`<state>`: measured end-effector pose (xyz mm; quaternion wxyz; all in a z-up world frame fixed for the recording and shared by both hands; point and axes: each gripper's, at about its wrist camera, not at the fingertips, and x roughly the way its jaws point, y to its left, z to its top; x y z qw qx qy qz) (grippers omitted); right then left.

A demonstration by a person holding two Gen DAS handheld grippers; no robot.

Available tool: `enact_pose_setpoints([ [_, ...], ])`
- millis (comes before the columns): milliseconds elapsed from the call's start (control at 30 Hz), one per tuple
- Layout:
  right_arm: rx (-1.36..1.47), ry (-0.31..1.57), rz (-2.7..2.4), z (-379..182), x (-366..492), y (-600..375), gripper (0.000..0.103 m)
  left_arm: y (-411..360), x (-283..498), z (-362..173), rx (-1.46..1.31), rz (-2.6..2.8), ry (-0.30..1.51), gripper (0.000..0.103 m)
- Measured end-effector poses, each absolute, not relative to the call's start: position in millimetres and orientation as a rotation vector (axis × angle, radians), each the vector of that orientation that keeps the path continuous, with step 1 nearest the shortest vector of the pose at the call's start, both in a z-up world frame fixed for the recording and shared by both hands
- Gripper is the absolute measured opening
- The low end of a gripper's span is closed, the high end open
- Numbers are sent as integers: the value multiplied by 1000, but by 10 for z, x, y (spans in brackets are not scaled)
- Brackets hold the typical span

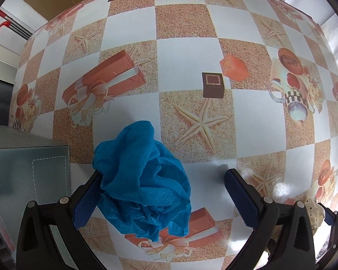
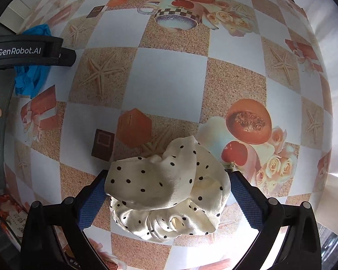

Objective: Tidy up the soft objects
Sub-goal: 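Grasp the blue cloth with the left gripper while the right gripper grasps the cream polka-dot scrunchie, then lift and carry the blue cloth and polka-dot scrunchie over the white box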

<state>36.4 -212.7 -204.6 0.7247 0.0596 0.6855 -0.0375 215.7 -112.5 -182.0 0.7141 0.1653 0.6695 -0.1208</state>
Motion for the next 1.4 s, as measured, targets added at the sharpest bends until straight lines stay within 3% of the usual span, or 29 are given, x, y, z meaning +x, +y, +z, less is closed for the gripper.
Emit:
enact_pose_setpoints([
  [67,126,1517,-83,-2050,346,-2104,96,-1163,2134,-1800,360,-293,1486,94],
  [133,118,1500,-80,-1996,293,-2084,74,-1227,2072,-1740,340,-346,1490,75],
  [167,108,1479,-75,-1935,248,-2065,65,-1260,2044,-1708,342,-371,1487,55],
  [200,108,1479,-75,-1935,248,-2065,45,-1310,2009,-1683,373,-388,1479,36],
  [233,113,1472,-65,-1907,238,-2065,28,-1359,1972,-1663,403,-405,1476,35],
  [267,143,1474,-46,-1889,228,-2076,26,-1386,1931,-1634,415,-424,1468,31],
  [600,290,1445,-77,-1601,-249,-2298,26,-1251,1261,-1033,464,-565,1340,30],
  [900,401,1457,-175,-1383,-1084,-2436,26,-803,498,-636,489,-685,1330,30],
  [1400,468,1519,-177,-1096,-2089,-1821,26,-116,-396,-246,543,-808,1337,30],
])
